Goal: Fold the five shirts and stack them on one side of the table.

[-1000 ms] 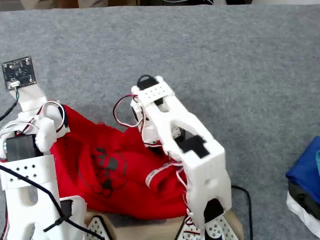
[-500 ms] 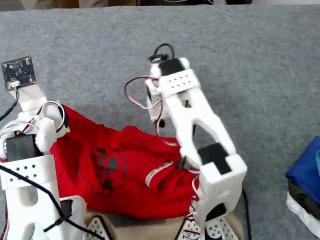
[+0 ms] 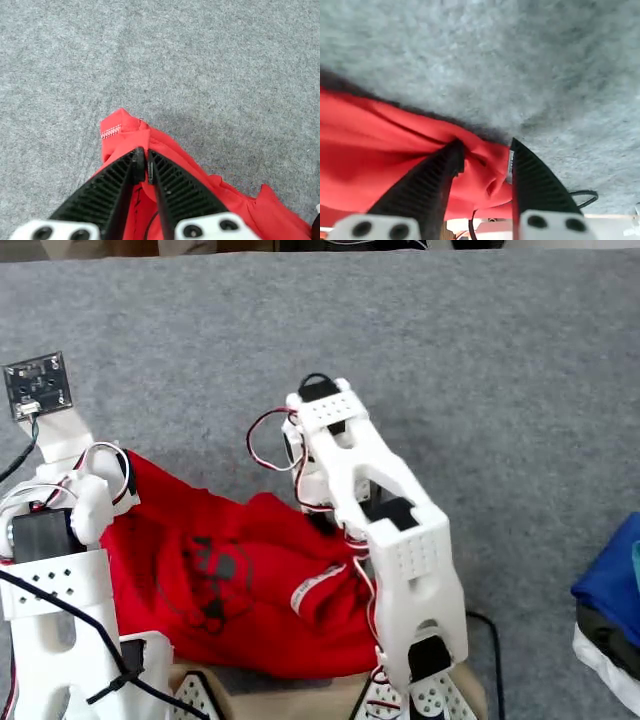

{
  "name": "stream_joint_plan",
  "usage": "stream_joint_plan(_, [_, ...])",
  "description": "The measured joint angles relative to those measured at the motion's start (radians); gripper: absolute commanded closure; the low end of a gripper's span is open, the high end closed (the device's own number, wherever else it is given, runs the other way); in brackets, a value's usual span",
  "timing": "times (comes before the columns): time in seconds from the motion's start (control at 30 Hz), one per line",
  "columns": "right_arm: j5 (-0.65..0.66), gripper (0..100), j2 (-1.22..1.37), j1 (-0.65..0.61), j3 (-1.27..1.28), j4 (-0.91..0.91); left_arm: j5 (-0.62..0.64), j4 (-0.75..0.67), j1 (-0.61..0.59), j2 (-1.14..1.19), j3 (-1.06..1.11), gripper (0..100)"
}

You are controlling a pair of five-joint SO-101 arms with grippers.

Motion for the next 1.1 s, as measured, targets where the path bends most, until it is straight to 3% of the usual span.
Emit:
stream_joint_plan(0.1, [0.0,86.2,0.028,0.0,-0.002,0.003,0.0,0.0,0.0,0.0,0.0,98])
stream_joint_plan(0.23, [0.0,97.6,0.037,0.003,-0.011,0.006,0.0,0.0,0.0,0.0,0.0,98])
stream_joint_plan(0.53, [0.0,99.4,0.003,0.005,-0.026,0.009,0.0,0.0,0.0,0.0,0.0,98])
stream_joint_plan(0.87, [0.002,99.5,-0.304,0.054,-0.258,0.008,0.0,0.0,-0.015,0.0,0.0,98])
stream_joint_plan(1.1, [0.002,99.5,-0.364,0.137,-0.362,-0.161,0.0,0.0,-0.051,0.0,0.0,98])
